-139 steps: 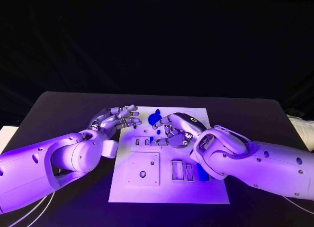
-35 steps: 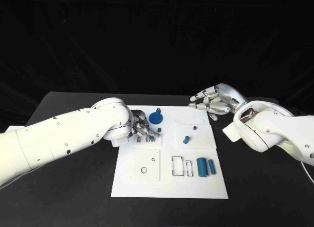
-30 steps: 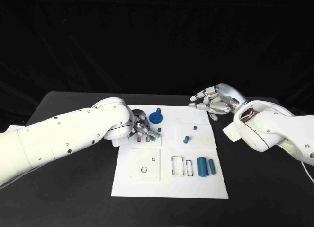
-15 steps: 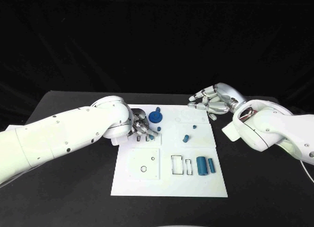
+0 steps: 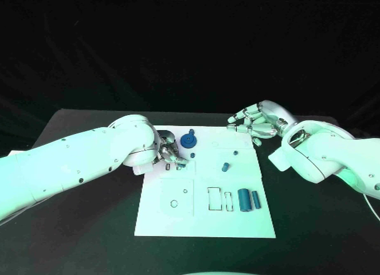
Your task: Assemble the parts on the task board
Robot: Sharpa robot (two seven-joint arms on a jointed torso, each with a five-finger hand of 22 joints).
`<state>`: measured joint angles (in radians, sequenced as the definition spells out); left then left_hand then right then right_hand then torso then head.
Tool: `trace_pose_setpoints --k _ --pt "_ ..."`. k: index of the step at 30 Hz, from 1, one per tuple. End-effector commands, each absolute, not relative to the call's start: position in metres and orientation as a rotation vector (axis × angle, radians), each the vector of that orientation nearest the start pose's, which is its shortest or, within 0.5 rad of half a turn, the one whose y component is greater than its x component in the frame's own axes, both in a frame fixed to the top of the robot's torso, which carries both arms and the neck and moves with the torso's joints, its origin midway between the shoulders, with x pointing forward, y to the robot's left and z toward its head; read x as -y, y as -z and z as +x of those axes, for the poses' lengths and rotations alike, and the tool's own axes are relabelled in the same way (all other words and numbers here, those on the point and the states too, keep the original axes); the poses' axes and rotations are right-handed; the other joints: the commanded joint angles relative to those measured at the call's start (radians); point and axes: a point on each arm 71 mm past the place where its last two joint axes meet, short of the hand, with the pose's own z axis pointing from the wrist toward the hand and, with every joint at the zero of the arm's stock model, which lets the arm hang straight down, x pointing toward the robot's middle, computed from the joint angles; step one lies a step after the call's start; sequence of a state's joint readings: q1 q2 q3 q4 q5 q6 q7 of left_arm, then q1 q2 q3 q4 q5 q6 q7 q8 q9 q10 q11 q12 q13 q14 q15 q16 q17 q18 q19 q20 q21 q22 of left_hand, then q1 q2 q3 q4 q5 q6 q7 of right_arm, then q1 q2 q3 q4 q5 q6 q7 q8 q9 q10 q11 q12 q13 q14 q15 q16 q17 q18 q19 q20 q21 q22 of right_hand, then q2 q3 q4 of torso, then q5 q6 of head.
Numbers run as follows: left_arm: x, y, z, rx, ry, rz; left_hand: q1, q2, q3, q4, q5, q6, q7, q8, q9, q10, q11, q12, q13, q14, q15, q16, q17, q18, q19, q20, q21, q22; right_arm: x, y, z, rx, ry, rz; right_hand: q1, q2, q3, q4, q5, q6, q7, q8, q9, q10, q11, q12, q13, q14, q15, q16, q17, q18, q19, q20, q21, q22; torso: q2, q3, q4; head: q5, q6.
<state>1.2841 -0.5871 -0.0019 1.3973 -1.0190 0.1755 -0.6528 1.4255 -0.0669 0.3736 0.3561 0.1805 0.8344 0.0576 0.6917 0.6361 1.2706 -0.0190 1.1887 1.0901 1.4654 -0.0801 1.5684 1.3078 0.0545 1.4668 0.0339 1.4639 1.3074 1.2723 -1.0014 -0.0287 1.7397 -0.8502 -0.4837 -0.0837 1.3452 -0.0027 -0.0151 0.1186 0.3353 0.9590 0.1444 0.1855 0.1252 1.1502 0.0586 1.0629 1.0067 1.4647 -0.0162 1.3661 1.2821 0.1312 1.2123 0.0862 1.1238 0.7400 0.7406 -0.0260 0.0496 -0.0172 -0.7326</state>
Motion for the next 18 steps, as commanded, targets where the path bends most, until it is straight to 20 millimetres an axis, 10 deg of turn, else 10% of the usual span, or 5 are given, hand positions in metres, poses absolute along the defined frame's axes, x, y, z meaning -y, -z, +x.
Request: trace_pose_setpoints --k 1,18 --pt "-0.1283 0.1859 0.5071 -2.35 0.41 -0.138 -0.035 -0.035 0.182 -0.109 0.005 0.0 -0.005 0.011 0.019 0.006 -0.001 0.002 -0.008 0.105 0.006 0.002 0.263 -0.013 0.009 0.002 -0.001 0.093 0.2237 0.1325 0.4591 -1.615 -0.961 0.447 0.006 0.008 -0.005 0.0 0.006 0.001 -0.005 0.006 0.001 0.002 -0.006 -0.001 -0.001 0.041 -0.008 -0.004 -0.001 0.019 -0.002 -0.005 -0.004 -0.002 0.0 -0.0005 0.0002 0.001 0.0" --pt "-0.1382 0.1813 0.5054 -2.285 0.436 -0.179 -0.133 -0.078 0.329 -0.201 0.012 0.0 -0.004 0.026 0.059 0.016 0.001 0.003 -0.001 0.105 0.005 0.002 0.263 -0.013 0.01 0.003 -0.002 0.096 0.2215 0.1343 0.4588 -1.623 -0.981 0.462 -0.013 0.017 -0.017 0.023 0.006 -0.002 -0.004 0.007 0.0 0.004 -0.004 0.003 -0.002 0.043 -0.006 -0.004 0.003 0.019 0.002 -0.005 -0.01 -0.006 0.001 0.0001 -0.0007 0.011 -0.001"
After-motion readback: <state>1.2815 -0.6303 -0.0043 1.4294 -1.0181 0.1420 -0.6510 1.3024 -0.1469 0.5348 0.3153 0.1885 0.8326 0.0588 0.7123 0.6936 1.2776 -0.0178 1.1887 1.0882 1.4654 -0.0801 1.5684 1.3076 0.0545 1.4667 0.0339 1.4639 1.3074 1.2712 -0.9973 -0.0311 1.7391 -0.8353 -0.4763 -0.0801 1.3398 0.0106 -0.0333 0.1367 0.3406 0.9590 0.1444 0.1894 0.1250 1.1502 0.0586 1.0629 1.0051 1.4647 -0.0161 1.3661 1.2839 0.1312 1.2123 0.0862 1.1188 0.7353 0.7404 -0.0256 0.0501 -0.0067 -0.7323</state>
